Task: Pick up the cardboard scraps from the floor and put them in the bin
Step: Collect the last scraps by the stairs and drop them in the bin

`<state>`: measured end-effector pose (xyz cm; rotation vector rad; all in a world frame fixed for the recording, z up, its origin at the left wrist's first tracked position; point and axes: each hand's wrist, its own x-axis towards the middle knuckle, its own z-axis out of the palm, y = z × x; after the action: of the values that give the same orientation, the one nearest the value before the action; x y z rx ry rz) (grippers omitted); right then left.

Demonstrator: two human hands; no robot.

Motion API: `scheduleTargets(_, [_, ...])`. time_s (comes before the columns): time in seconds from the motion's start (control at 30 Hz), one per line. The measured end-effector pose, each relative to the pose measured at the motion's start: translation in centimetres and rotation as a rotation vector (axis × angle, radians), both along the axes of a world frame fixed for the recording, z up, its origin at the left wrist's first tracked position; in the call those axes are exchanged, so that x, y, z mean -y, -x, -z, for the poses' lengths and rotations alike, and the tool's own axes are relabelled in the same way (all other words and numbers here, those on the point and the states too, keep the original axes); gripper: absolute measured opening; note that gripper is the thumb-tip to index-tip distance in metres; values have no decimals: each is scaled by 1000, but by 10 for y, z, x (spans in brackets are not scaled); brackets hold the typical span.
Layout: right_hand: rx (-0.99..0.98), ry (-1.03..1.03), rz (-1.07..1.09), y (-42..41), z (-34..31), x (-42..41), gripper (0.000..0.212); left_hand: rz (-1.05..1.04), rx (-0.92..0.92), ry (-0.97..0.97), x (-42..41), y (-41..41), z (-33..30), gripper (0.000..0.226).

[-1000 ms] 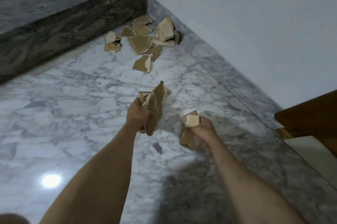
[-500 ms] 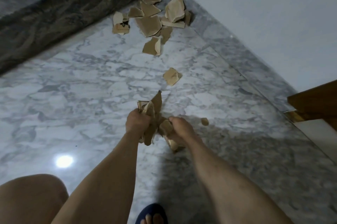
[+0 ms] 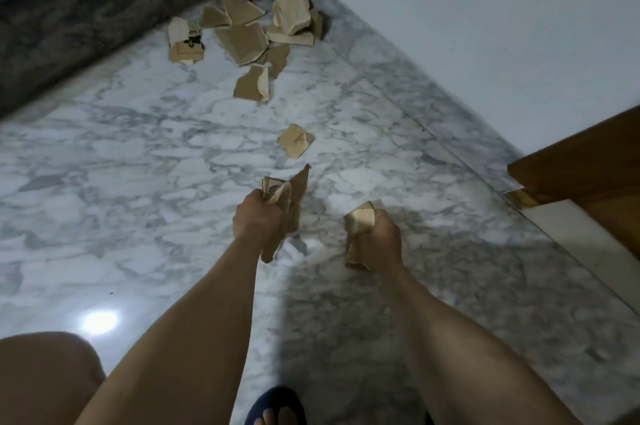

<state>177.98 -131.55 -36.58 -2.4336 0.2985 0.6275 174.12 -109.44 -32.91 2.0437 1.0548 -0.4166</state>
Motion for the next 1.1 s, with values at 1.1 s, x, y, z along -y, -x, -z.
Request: scheduleTargets(1.1, [-174,-229,-300,-140,-49,-124,45,-416,88,43,-43,-74,-25,27])
